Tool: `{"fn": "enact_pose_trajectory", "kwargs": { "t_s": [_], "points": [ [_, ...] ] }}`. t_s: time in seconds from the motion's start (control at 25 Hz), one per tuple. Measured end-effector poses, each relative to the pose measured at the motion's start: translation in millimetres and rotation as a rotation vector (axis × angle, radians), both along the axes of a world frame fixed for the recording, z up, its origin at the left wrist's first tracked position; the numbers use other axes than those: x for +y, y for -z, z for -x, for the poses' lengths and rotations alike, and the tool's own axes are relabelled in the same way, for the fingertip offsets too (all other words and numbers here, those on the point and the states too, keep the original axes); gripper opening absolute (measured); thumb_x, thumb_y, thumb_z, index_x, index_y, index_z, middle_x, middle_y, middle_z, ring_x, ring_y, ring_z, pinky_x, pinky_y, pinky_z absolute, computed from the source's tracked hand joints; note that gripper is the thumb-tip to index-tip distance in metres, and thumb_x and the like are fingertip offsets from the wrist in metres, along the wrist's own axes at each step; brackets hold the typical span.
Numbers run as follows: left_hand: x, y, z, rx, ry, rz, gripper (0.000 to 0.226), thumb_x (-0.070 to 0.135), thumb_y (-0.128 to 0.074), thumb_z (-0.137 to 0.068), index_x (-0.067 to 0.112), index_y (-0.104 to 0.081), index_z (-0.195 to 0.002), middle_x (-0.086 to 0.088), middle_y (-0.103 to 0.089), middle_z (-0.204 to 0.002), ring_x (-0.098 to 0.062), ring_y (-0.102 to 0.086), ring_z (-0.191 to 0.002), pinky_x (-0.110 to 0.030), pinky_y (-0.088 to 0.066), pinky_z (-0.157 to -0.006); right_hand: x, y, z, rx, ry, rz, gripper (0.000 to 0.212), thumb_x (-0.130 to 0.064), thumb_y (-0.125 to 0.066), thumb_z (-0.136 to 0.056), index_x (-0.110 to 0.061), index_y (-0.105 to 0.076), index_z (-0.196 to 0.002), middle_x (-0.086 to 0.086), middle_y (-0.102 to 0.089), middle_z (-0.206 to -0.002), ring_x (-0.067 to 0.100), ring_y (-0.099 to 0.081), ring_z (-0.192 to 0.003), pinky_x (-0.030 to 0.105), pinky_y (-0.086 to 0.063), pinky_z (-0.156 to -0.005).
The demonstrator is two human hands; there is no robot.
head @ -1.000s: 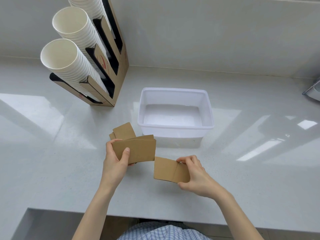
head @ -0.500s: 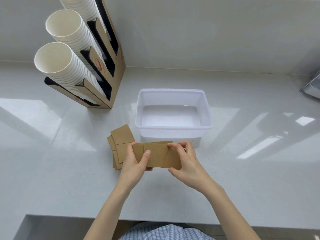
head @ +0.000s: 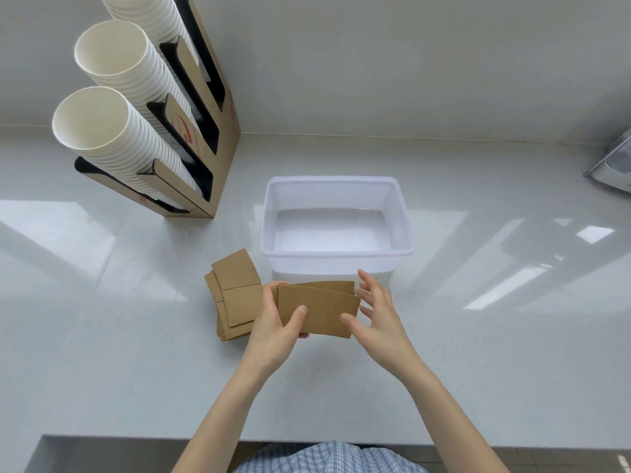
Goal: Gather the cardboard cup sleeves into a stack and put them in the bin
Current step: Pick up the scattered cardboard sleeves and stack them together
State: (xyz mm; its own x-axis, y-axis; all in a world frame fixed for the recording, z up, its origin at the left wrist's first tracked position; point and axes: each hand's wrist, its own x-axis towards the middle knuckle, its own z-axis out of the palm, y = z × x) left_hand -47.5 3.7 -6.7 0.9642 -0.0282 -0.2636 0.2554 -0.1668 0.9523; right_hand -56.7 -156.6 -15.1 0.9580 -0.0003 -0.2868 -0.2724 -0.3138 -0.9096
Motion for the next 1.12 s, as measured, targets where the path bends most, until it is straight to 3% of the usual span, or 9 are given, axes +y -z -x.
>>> {"fn": "enact_pose_trajectory", "kwargs": {
  "t_s": [0.08,0.2,0.36,0.52,0.6,0.68,0.88,0.96,1.12],
  "points": [
    [-3,2,-2,-0.003,0.033,0.002,0.028,0.011,-0.05,-0.087,0.019,-0.035,-0.11,-0.002,-0.054,-0.099,-0.021,-0.059,-0.089,-0.013,-0.055,-0.058,-6,2,-4,0.052,0.079,-0.067,0.061,-0.008,-0.053,-0.088,-0.027,-0.026,-0.138,-0.004,-0.043,-0.121,0.01,-0.052,-0.104,0.016,-0.047,-0.08],
    [-7,6,-4,-0.017,0.104,-0.04,0.027,0.012,-0.051,-0.087,0.021,-0.036,-0.107,0.005,-0.054,-0.094,-0.013,-0.058,-0.087,-0.014,-0.052,-0.066,-13,3,-7,0.031,0.118,-0.018,0.048,-0.002,-0.05,-0.087,-0.024,-0.041,-0.129,0.0,-0.051,-0.111,0.011,-0.057,-0.089,0.009,-0.05,-0.063],
    [-15,17,-11,-0.042,0.152,-0.155,0.024,0.015,-0.053,-0.086,0.021,-0.037,-0.103,0.011,-0.055,-0.086,-0.004,-0.055,-0.083,-0.003,-0.041,-0.066,-20,7,-8,-0.063,0.154,0.07,0.044,0.004,-0.049,-0.083,-0.036,-0.052,-0.101,-0.005,-0.051,-0.103,0.002,-0.055,-0.092,-0.003,-0.043,-0.072],
    [-20,29,-16,-0.045,0.137,-0.244,0.025,0.012,-0.054,-0.085,0.023,-0.04,-0.101,0.004,-0.058,-0.091,-0.014,-0.053,-0.076,-0.007,-0.038,-0.062,-25,12,-9,-0.078,0.146,0.154,0.051,0.004,-0.05,-0.082,-0.047,-0.048,-0.088,-0.012,-0.048,-0.093,-0.001,-0.054,-0.093,0.008,-0.042,-0.081],
    [-20,36,-16,-0.047,0.152,-0.296,0.032,0.011,-0.054,-0.084,0.022,-0.041,-0.11,0.002,-0.056,-0.098,-0.014,-0.049,-0.071,-0.019,-0.033,-0.058,-25,18,-9,-0.067,0.132,0.2,0.049,0.003,-0.049,-0.082,-0.045,-0.048,-0.09,-0.01,-0.048,-0.093,0.003,-0.054,-0.091,0.015,-0.04,-0.086],
    [-20,44,-15,-0.027,0.181,-0.331,0.045,0.011,-0.054,-0.083,0.019,-0.035,-0.123,0.002,-0.053,-0.104,-0.013,-0.047,-0.071,-0.019,-0.029,-0.062,-24,25,-8,-0.042,0.114,0.239,0.043,0.002,-0.049,-0.082,-0.037,-0.053,-0.101,-0.004,-0.051,-0.101,0.014,-0.055,-0.093,0.021,-0.042,-0.089],
    [-20,55,-14,0.004,0.216,-0.373,0.055,0.013,-0.051,-0.084,0.018,-0.026,-0.133,-0.011,-0.052,-0.122,-0.027,-0.049,-0.101,-0.028,-0.038,-0.086,-22,31,-4,-0.048,0.072,0.28,0.046,0.003,-0.046,-0.083,-0.023,-0.05,-0.121,-0.002,-0.054,-0.113,0.02,-0.055,-0.1,0.027,-0.045,-0.092],
    [-21,56,-14,-0.008,0.215,-0.371,0.053,0.011,-0.049,-0.085,0.017,-0.027,-0.133,-0.01,-0.052,-0.119,-0.031,-0.048,-0.109,-0.031,-0.037,-0.09,-21,31,-3,-0.064,0.063,0.289,0.046,0.003,-0.044,-0.084,-0.022,-0.048,-0.122,-0.003,-0.056,-0.114,0.019,-0.055,-0.099,0.029,-0.046,-0.093],
    [-23,56,-12,-0.024,0.207,-0.378,0.049,0.006,-0.044,-0.086,0.014,-0.028,-0.132,-0.018,-0.052,-0.1,-0.036,-0.048,-0.104,-0.026,-0.032,-0.077,-18,34,-1,-0.085,0.11,0.294,0.039,0.003,-0.044,-0.086,-0.019,-0.051,-0.118,0.0,-0.059,-0.111,0.02,-0.058,-0.096,0.033,-0.048,-0.093]
  ]
}}
